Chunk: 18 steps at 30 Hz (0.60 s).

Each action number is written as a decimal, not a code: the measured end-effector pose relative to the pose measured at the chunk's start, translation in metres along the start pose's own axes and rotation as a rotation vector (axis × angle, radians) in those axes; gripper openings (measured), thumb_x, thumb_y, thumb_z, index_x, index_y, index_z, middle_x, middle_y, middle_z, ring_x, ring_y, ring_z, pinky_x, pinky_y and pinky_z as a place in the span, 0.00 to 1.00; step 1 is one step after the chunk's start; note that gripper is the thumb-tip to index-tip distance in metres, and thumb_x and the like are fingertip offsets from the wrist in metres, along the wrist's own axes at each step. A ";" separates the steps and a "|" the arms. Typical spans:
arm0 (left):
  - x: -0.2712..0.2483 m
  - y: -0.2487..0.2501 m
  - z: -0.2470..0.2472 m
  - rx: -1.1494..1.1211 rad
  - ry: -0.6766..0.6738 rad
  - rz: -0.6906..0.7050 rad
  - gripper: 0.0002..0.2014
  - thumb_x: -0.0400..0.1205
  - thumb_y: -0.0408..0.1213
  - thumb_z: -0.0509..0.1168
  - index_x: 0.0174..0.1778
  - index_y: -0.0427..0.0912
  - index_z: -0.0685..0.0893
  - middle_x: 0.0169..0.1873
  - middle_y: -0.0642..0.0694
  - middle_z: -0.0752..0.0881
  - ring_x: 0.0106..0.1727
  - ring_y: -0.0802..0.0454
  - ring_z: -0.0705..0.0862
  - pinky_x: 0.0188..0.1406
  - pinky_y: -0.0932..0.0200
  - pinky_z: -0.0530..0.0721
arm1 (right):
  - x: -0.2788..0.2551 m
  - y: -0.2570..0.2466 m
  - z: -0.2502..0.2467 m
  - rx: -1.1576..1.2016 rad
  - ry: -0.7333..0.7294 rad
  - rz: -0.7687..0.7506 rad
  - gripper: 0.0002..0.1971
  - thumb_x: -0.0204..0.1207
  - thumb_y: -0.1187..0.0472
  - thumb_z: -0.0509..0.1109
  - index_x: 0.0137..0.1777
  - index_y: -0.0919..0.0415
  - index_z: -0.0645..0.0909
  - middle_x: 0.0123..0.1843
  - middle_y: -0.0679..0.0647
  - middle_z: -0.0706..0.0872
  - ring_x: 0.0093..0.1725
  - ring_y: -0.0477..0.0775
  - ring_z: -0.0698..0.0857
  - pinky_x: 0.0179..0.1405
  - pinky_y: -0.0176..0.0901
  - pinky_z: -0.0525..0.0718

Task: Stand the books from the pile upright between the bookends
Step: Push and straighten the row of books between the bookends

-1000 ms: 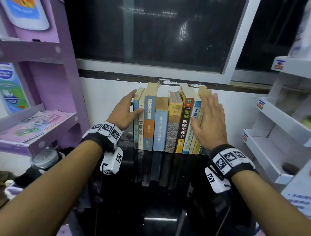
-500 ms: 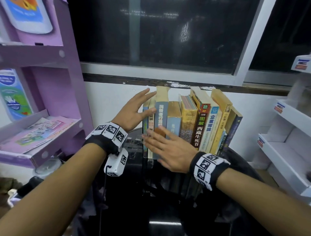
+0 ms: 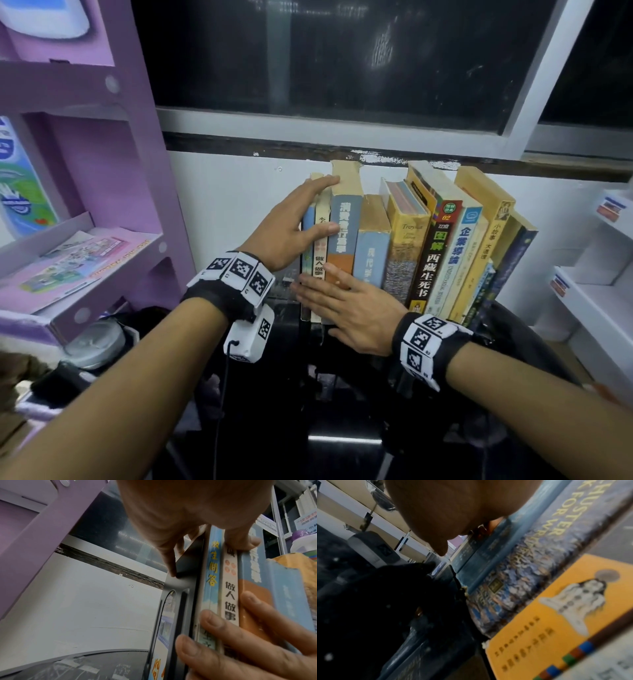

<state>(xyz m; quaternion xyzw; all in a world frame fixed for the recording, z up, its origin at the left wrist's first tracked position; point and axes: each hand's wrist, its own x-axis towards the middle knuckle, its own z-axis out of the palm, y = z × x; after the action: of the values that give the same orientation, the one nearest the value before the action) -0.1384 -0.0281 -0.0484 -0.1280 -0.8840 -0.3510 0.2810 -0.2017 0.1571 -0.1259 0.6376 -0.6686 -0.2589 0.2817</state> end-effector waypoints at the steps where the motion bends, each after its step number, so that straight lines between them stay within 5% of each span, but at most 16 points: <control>1: 0.000 -0.001 0.000 0.000 0.007 0.000 0.30 0.80 0.54 0.64 0.78 0.59 0.64 0.73 0.64 0.68 0.74 0.57 0.72 0.70 0.44 0.78 | 0.000 0.001 0.001 0.000 0.008 -0.002 0.40 0.81 0.43 0.57 0.85 0.64 0.46 0.87 0.58 0.46 0.86 0.58 0.41 0.83 0.63 0.35; 9: -0.002 -0.002 0.002 0.059 0.079 0.038 0.30 0.81 0.50 0.65 0.79 0.56 0.65 0.72 0.58 0.72 0.72 0.61 0.72 0.71 0.47 0.77 | 0.002 0.005 0.003 -0.032 0.014 -0.043 0.39 0.81 0.44 0.55 0.85 0.64 0.48 0.87 0.58 0.47 0.86 0.57 0.43 0.82 0.63 0.35; 18: -0.002 -0.006 0.004 0.090 0.096 0.025 0.30 0.80 0.53 0.64 0.79 0.58 0.65 0.74 0.50 0.74 0.75 0.53 0.72 0.68 0.42 0.80 | 0.003 0.009 0.005 -0.025 0.007 -0.061 0.39 0.82 0.43 0.53 0.86 0.63 0.45 0.87 0.57 0.46 0.86 0.56 0.42 0.82 0.62 0.34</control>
<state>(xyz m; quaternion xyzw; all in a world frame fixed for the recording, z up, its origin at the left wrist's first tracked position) -0.1414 -0.0293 -0.0552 -0.1093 -0.8828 -0.3131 0.3328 -0.2119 0.1545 -0.1234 0.6551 -0.6445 -0.2735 0.2841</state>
